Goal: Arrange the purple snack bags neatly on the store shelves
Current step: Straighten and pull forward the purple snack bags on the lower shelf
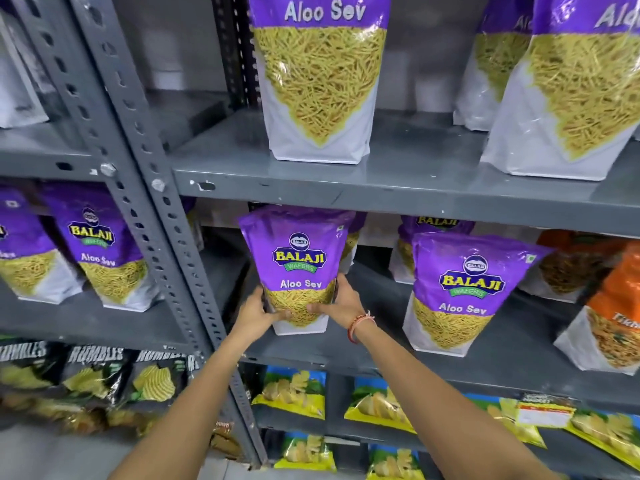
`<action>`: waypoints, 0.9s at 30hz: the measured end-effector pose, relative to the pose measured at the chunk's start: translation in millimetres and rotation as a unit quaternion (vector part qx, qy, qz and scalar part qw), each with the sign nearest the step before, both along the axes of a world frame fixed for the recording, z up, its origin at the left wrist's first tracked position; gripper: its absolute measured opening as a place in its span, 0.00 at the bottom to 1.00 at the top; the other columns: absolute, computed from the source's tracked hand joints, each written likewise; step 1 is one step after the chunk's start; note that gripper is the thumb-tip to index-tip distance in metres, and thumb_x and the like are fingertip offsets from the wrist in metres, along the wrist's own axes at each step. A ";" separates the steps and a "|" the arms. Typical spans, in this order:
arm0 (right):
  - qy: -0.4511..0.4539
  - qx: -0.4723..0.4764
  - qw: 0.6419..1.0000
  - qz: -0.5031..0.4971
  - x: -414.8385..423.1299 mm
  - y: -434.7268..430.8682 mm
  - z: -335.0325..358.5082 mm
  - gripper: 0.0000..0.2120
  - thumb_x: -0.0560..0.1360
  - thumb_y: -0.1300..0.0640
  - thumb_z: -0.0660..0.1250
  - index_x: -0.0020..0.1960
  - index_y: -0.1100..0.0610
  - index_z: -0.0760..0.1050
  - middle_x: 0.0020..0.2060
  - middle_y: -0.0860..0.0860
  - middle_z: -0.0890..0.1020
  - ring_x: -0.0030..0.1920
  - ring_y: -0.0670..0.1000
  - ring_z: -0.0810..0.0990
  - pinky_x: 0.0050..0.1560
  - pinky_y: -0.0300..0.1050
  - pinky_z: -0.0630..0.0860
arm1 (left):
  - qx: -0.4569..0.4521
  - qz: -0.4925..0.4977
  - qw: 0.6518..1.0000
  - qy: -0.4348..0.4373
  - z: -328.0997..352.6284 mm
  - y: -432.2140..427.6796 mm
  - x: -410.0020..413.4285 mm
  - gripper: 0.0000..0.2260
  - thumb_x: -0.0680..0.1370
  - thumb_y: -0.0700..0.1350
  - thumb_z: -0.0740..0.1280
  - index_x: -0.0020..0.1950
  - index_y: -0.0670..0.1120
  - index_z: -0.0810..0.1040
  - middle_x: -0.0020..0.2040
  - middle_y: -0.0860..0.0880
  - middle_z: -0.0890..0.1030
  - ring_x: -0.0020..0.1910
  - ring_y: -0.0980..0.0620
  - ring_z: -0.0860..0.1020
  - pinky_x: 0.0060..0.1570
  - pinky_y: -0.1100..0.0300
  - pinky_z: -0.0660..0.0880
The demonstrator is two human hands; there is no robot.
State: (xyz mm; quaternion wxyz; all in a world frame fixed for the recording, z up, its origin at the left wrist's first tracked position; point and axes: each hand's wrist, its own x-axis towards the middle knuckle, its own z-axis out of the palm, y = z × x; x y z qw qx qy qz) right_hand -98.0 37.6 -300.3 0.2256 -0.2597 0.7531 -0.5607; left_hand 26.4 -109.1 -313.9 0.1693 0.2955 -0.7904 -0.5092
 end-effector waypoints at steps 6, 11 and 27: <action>0.034 -0.016 0.998 -0.048 -1.7 15.7 2.0 0.34 0.59 0.58 0.81 0.60 0.57 0.69 0.54 0.51 0.80 0.54 0.49 0.77 0.54 0.40 0.73 | 0.020 -0.040 0.999 0.017 3.9 4.3 -15.4 0.27 0.63 0.35 0.78 0.59 0.41 0.70 0.57 0.39 0.80 0.55 0.41 0.80 0.59 0.44 0.76; 0.038 -0.009 0.997 -0.071 -7.4 29.5 -1.9 0.33 0.59 0.58 0.81 0.60 0.56 0.69 0.55 0.53 0.80 0.55 0.51 0.77 0.56 0.46 0.76 | 0.018 -0.067 0.998 0.012 1.7 12.2 -27.3 0.29 0.63 0.36 0.78 0.60 0.41 0.70 0.57 0.41 0.81 0.56 0.42 0.80 0.57 0.48 0.77; 0.009 -0.015 0.997 -0.080 5.1 41.3 -10.4 0.30 0.62 0.57 0.79 0.58 0.52 0.66 0.52 0.49 0.79 0.50 0.46 0.76 0.49 0.41 0.75 | 0.036 -0.097 0.995 0.002 1.5 18.2 -21.3 0.33 0.65 0.36 0.76 0.66 0.43 0.66 0.63 0.41 0.77 0.63 0.44 0.76 0.62 0.50 0.73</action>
